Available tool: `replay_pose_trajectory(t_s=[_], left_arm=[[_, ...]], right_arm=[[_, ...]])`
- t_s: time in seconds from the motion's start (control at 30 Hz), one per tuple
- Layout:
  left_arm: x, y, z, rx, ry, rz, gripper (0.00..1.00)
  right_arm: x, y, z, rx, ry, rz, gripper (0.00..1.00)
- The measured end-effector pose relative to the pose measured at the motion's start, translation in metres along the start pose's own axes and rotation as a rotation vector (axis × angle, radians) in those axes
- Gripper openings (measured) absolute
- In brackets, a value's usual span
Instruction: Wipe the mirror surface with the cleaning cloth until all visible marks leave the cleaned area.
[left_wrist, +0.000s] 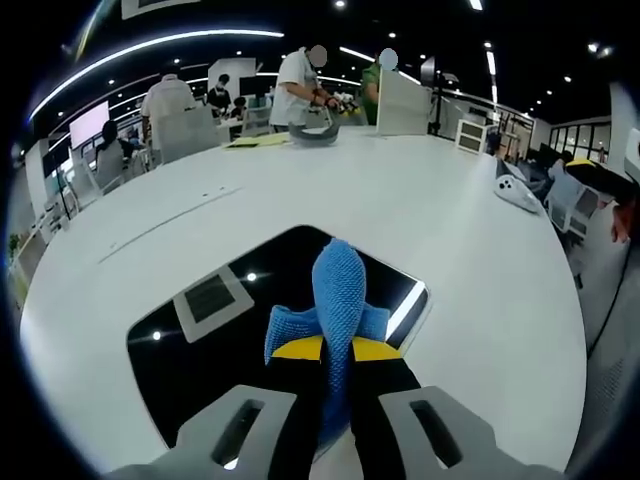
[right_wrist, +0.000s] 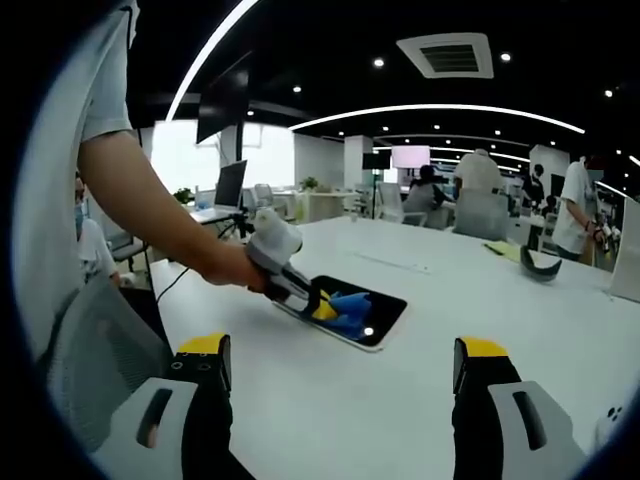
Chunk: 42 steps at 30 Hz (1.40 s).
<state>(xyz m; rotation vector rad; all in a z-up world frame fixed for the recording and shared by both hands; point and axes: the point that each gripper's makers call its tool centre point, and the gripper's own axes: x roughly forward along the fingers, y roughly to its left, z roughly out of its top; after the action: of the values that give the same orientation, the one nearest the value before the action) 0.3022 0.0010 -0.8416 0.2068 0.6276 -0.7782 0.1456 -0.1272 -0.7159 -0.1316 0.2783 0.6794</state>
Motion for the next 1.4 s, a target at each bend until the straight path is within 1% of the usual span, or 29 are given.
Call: replay_pose_trajectory(t_s=[0.53,1.4], left_arm=[[0.012,-0.017,0.009,0.016,-0.003,-0.033,0.06],[0.019,-0.028,0.014,0.017,-0.012,-0.055,0.06]], right_arm=[[0.0,-0.002,0.0,0.008,0.002,0.0,0.91],[0.001,-0.002,-0.001,0.007,0.005,0.001,0.9]])
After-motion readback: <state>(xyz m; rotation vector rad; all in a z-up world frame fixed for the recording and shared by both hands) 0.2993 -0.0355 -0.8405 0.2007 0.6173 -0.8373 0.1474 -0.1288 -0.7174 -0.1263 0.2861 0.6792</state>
